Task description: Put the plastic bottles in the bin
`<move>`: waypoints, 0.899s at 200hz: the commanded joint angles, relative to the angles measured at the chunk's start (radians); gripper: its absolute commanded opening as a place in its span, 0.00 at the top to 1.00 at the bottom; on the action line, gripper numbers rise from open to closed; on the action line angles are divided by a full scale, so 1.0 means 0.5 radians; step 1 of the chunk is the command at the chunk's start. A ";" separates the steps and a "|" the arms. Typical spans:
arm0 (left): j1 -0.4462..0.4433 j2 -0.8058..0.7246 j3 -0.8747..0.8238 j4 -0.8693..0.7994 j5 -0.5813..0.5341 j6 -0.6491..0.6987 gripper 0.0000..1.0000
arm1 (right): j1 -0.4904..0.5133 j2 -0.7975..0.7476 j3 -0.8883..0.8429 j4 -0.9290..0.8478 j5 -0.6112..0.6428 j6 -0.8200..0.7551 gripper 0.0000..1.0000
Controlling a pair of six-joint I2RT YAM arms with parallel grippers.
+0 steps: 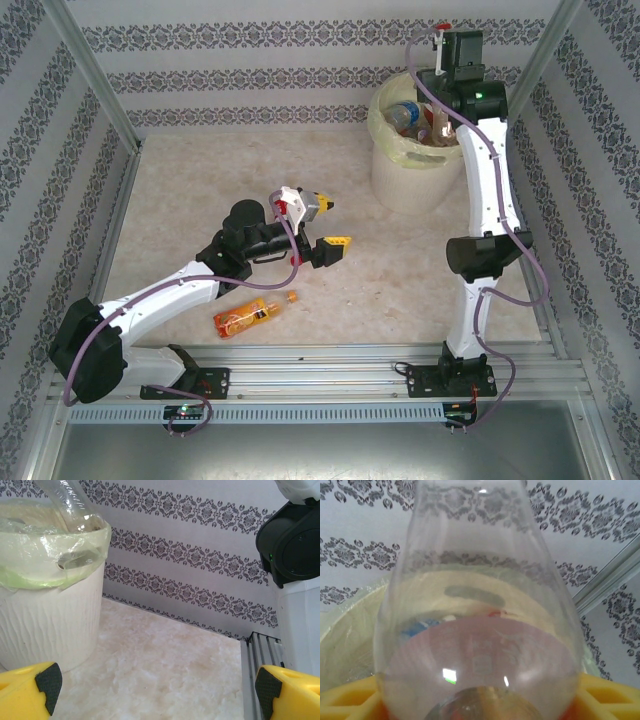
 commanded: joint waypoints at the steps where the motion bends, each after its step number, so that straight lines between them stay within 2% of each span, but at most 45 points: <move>1: -0.019 0.001 0.073 -0.026 -0.001 0.042 0.00 | 0.004 0.040 0.043 -0.083 -0.043 0.019 0.26; 51: -0.019 -0.015 0.077 -0.037 0.000 0.042 0.00 | 0.011 -0.005 0.045 -0.107 -0.088 0.051 0.17; 112: -0.019 -0.037 0.106 -0.152 -0.066 0.104 0.00 | 0.015 -0.181 -0.011 -0.180 -0.332 0.201 0.15; 148: -0.019 -0.051 0.163 -0.338 -0.167 0.186 0.00 | 0.061 -0.464 -0.375 -0.097 -0.415 0.260 0.12; 180: -0.019 -0.049 0.215 -0.448 -0.284 0.175 0.00 | 0.104 -0.837 -0.954 0.088 -0.477 0.348 0.07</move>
